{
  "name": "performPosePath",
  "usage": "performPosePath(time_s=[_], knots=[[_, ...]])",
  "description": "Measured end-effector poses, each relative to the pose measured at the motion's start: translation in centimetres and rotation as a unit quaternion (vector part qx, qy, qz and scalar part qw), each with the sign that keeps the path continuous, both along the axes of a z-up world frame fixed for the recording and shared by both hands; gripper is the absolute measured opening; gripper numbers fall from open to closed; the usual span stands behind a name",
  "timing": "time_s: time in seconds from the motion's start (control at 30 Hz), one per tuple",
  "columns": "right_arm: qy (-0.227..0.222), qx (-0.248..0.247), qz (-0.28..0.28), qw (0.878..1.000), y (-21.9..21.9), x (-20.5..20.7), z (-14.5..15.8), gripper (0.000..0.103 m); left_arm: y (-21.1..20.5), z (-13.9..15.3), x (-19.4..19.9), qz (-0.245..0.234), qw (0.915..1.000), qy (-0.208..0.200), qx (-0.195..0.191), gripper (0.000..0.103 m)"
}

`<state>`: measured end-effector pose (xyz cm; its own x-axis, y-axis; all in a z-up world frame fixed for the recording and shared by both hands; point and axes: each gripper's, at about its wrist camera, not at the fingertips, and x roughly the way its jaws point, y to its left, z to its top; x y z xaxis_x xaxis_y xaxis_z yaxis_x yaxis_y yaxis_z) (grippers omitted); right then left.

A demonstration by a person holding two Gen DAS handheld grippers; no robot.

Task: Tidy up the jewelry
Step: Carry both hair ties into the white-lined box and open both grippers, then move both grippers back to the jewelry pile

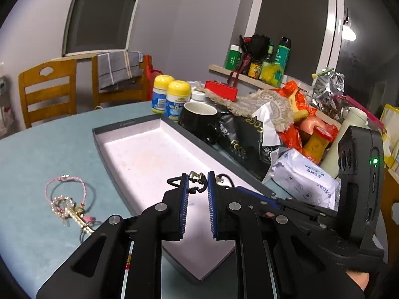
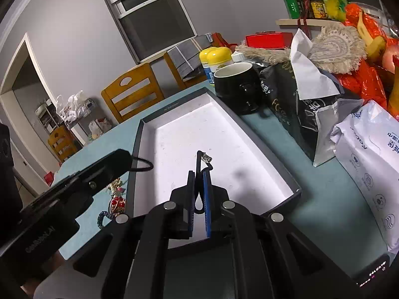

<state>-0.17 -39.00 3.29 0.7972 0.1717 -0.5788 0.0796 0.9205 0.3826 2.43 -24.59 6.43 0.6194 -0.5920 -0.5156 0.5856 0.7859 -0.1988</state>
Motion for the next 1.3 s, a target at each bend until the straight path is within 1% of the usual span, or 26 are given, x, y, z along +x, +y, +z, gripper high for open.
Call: performPosePath(time_s=[0.2, 0.37, 0.43, 0.47, 0.5, 0.53, 0.57, 0.6, 0.63, 0.67, 0.7, 0.73, 0.77, 0.83, 0.87, 0.9, 0.93, 1.0, 1.1, 1.13, 1.2, 1.3], knots=[[-0.001, 0.001, 0.001, 1.0, 0.1, 0.0, 0.1, 0.008, 0.6, 0.0, 0.6, 0.0, 0.9999, 0.01, -0.007, 0.015], [0.0, 0.005, -0.005, 1.0, -0.2, 0.0, 0.1, 0.008, -0.2, 0.0, 0.5, -0.018, 0.9998, 0.008, -0.005, 0.015], [0.002, 0.007, -0.007, 1.0, -0.3, 0.1, 0.0, 0.008, -0.6, 0.1, 0.4, -0.024, 0.9997, 0.004, -0.001, 0.023], [0.003, 0.008, -0.006, 1.0, -0.3, 0.1, 0.0, 0.009, -0.6, 0.2, 0.4, -0.026, 0.9997, 0.002, -0.001, 0.029], [0.004, 0.007, -0.005, 1.0, -0.2, 0.1, 0.0, 0.015, -0.5, 0.3, 0.3, -0.025, 0.9997, 0.0, -0.001, 0.035], [0.005, 0.004, -0.004, 1.0, -0.1, 0.2, 0.0, 0.02, -0.2, 0.4, 0.3, -0.024, 0.9997, -0.003, -0.002, 0.037], [0.005, 0.0, -0.002, 1.0, 0.1, 0.1, 0.0, 0.028, 0.1, 0.5, 0.3, -0.022, 0.9998, -0.005, -0.002, 0.044], [0.003, -0.002, -0.001, 1.0, 0.2, 0.1, 0.1, 0.03, 0.4, 0.6, 0.3, -0.018, 0.9998, -0.007, -0.001, 0.049], [0.003, -0.006, 0.001, 1.0, 0.4, 0.1, 0.1, 0.03, 0.8, 0.6, 0.3, -0.013, 0.9999, -0.009, -0.001, 0.05], [0.005, -0.008, 0.002, 1.0, 0.4, 0.2, 0.1, 0.032, 1.5, 0.7, 0.4, -0.007, 0.9999, -0.011, 0.001, 0.055], [0.007, -0.008, 0.003, 1.0, 0.4, 0.3, 0.0, 0.036, 2.1, 0.7, 0.5, 0.002, 0.9999, -0.014, 0.007, 0.066], [0.008, -0.008, 0.003, 1.0, 0.5, 0.3, -0.1, 0.039, 2.6, 0.7, 0.5, 0.012, 0.9997, -0.017, 0.015, 0.071], [0.008, -0.011, 0.003, 1.0, 0.5, 0.3, 0.0, 0.044, 3.4, 0.6, 0.6, 0.029, 0.9987, -0.025, 0.033, 0.077], [0.007, -0.016, 0.002, 1.0, 0.7, 0.2, 0.1, 0.05, 4.7, 0.3, 0.7, 0.052, 0.9961, -0.034, 0.062, 0.082], [0.007, -0.02, 0.002, 1.0, 0.8, 0.2, 0.1, 0.055, 5.3, 0.2, 0.8, 0.062, 0.9946, -0.037, 0.075, 0.088], [0.007, -0.024, 0.002, 1.0, 0.9, 0.3, 0.1, 0.059, 5.9, 0.0, 0.9, 0.074, 0.9921, -0.041, 0.093, 0.091], [0.007, -0.028, 0.001, 1.0, 1.0, 0.3, 0.1, 0.061, 6.5, -0.3, 1.0, 0.081, 0.99, -0.043, 0.106, 0.092], [0.007, -0.034, 0.003, 0.999, 1.2, 0.3, 0.1, 0.063, 7.6, -0.7, 1.3, 0.092, 0.9878, -0.039, 0.119, 0.095], [0.006, -0.038, 0.005, 0.999, 1.3, 0.3, 0.1, 0.063, 9.1, -1.3, 1.8, 0.103, 0.985, -0.033, 0.135, 0.095], [0.003, -0.037, 0.006, 0.999, 1.3, 0.3, 0.2, 0.065, 9.2, -1.5, 1.8, 0.103, 0.9843, -0.033, 0.14, 0.095], [-0.002, -0.039, 0.006, 0.999, 1.4, 0.2, 0.3, 0.072, 9.6, -2.0, 1.8, 0.094, 0.983, -0.034, 0.154, 0.095], [-0.005, -0.043, 0.007, 0.999, 1.5, 0.2, 0.3, 0.073, 9.7, -2.8, 1.9, 0.074, 0.9836, -0.025, 0.162, 0.095]])
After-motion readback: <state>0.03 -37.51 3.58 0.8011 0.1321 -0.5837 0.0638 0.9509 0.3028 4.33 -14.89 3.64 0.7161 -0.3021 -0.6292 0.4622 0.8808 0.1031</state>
